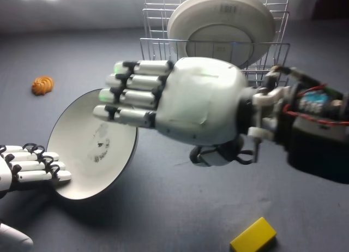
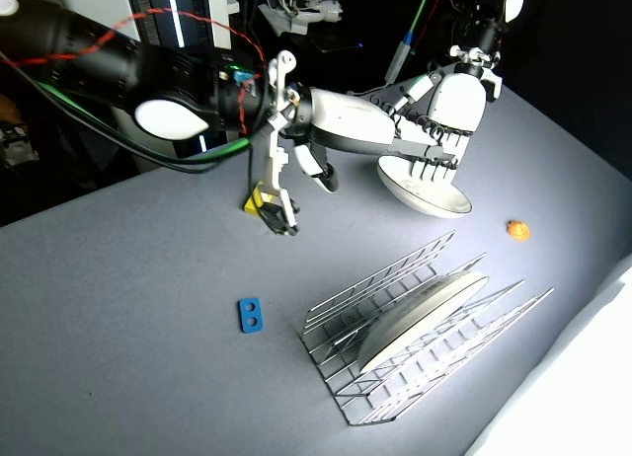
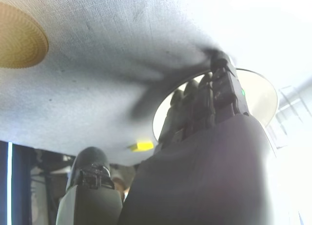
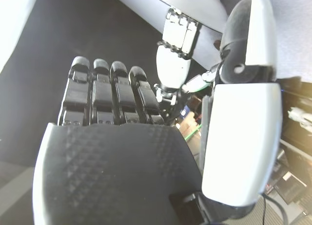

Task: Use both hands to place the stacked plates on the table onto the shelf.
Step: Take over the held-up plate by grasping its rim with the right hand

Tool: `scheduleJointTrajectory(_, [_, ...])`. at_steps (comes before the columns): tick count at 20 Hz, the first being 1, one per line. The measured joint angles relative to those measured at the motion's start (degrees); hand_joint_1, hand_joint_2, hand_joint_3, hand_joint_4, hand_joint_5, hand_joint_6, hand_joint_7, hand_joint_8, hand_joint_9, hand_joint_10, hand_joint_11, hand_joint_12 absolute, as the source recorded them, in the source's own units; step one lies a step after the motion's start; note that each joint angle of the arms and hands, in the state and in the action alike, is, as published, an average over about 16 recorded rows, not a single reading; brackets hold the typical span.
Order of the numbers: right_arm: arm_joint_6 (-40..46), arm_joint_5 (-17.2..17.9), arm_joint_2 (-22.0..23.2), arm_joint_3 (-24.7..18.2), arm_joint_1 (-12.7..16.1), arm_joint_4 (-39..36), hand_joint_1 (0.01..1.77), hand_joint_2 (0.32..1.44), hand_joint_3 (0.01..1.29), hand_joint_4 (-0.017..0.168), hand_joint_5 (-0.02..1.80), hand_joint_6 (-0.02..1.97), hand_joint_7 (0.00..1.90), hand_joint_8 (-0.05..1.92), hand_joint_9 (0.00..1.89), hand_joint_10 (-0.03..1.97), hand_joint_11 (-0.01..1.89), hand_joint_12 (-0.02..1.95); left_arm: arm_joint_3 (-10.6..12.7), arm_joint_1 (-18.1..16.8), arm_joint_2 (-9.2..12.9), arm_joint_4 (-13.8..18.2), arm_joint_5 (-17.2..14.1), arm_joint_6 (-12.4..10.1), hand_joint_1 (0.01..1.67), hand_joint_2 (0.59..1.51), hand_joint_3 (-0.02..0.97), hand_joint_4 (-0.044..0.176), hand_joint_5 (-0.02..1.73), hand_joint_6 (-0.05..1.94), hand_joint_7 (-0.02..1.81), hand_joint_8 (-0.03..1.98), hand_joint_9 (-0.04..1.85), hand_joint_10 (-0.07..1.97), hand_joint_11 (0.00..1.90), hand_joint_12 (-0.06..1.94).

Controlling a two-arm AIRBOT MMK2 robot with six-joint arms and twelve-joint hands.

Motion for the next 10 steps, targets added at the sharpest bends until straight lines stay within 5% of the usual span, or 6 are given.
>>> scheduleJointTrajectory(10, [-1.60, -1.18, -11.61, 10.05, -0.89, -3.21, 1.19, 0.78, 0.01, 0.003, 0.02, 0.04, 0.02, 0.01, 0.01, 0.02, 0.02, 0.18, -0.44, 0.74, 0.00, -0.81, -0.09, 0.09, 0.02, 1.112, 0.010, -0.002, -0.01, 0.00, -0.01, -0.01, -0.03, -0.05, 0.03, 0.05])
